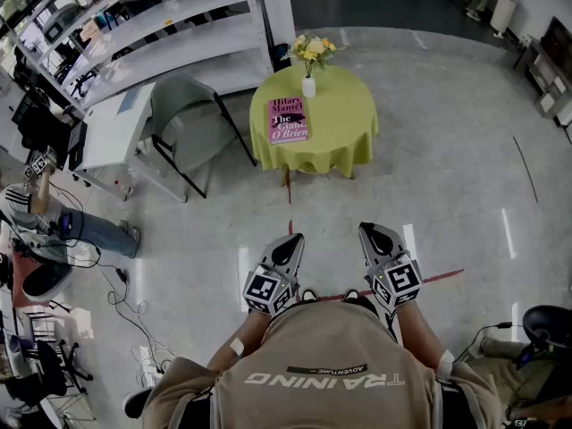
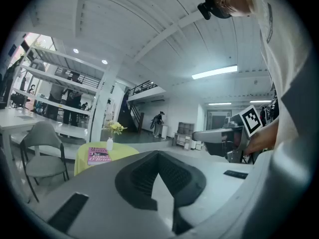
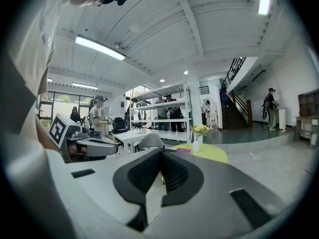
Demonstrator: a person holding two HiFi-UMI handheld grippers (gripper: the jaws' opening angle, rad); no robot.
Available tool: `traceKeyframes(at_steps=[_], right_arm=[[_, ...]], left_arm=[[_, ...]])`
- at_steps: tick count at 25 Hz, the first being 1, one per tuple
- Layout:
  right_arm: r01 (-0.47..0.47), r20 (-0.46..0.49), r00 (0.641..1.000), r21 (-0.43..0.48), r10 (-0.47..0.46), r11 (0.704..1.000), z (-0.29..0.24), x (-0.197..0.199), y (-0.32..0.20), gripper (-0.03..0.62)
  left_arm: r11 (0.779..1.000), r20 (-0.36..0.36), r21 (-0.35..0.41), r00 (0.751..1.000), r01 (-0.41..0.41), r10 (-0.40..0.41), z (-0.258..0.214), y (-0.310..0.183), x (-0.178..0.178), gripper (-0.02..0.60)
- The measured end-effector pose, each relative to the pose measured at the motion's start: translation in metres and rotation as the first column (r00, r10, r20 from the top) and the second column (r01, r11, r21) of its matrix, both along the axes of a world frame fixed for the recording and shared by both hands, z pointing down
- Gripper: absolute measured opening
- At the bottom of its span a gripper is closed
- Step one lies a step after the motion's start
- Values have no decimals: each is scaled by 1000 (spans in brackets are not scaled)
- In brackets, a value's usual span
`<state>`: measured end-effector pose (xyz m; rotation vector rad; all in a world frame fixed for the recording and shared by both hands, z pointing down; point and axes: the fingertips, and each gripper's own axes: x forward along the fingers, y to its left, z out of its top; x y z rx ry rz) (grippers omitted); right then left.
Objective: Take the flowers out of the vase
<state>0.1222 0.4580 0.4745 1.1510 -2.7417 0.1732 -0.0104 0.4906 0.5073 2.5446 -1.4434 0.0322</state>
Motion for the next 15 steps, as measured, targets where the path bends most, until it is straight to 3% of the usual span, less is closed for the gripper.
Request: traceKeyframes(at_steps=[8, 12, 15], right_arm=[[-84, 36, 996, -1, 84, 996, 7, -32, 0, -3], [-84, 37, 996, -29, 85, 996, 18, -45, -2, -3], [-73, 35, 997, -46, 74, 996, 24, -57, -4, -3]], left_arm=[[998, 0, -37, 999, -48, 48, 17, 4, -41, 0], [998, 8, -35, 998, -59, 60, 28, 9, -53, 0], [997, -26, -64, 999, -36, 34, 41, 9, -65, 0]])
